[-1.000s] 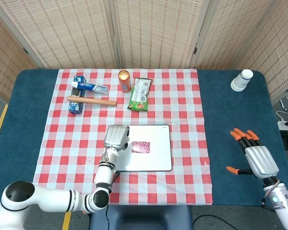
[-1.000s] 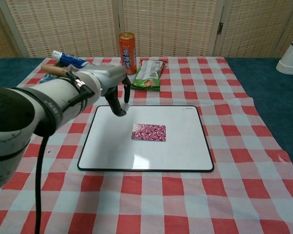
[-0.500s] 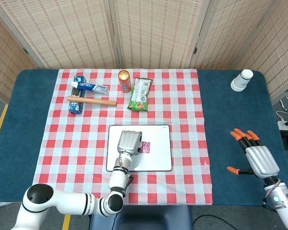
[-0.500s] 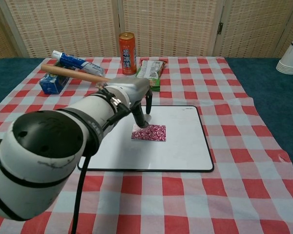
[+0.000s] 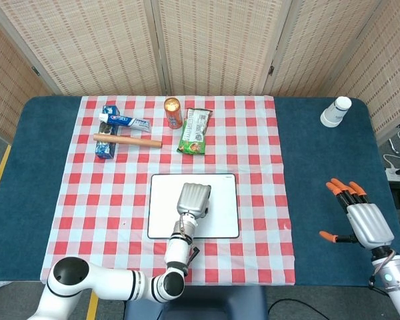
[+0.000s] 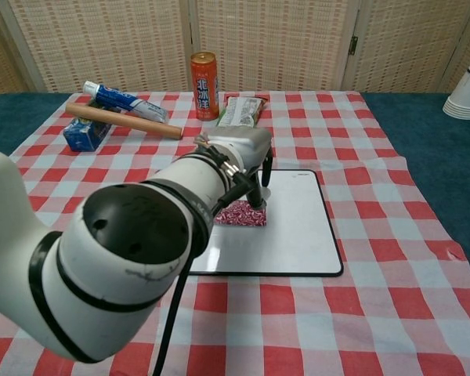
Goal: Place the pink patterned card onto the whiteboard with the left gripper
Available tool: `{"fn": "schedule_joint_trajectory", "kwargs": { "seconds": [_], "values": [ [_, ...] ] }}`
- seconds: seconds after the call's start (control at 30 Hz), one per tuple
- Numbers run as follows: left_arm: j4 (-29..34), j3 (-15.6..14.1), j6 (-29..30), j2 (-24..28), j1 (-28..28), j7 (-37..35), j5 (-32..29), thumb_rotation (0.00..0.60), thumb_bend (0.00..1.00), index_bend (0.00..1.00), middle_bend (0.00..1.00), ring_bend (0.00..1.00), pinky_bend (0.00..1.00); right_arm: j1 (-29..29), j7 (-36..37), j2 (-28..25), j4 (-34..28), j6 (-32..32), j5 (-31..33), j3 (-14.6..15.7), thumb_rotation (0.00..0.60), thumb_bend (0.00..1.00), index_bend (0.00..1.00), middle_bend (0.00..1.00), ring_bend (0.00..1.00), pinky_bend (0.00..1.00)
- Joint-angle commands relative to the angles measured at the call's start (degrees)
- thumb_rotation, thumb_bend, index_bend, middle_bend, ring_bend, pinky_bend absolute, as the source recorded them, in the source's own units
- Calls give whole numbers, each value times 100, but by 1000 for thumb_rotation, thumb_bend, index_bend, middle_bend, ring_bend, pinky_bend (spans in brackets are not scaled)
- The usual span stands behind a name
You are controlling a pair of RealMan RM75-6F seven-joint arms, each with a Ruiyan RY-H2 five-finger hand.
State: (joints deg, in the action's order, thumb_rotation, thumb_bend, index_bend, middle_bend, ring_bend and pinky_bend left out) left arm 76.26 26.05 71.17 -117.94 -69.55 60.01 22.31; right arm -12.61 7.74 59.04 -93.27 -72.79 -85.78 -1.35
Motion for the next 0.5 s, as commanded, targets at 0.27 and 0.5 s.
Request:
{"fn": "schedule_joint_trajectory", "kwargs": {
  "seconds": [0.27,0.5],
  "values": [
    [-317,-3,-219,-9,75,-40,-49,600,305,558,1000,1000,1000,-31,-73,44,18,85,67,-19,456,0,0,0,0,0],
    [-373,-30,-342,21,147,-120,-10,600,303,546,999,1000,1000,-43,-165,71,-1,121,147,-46,456,0,0,0,0,0]
  ]
}}
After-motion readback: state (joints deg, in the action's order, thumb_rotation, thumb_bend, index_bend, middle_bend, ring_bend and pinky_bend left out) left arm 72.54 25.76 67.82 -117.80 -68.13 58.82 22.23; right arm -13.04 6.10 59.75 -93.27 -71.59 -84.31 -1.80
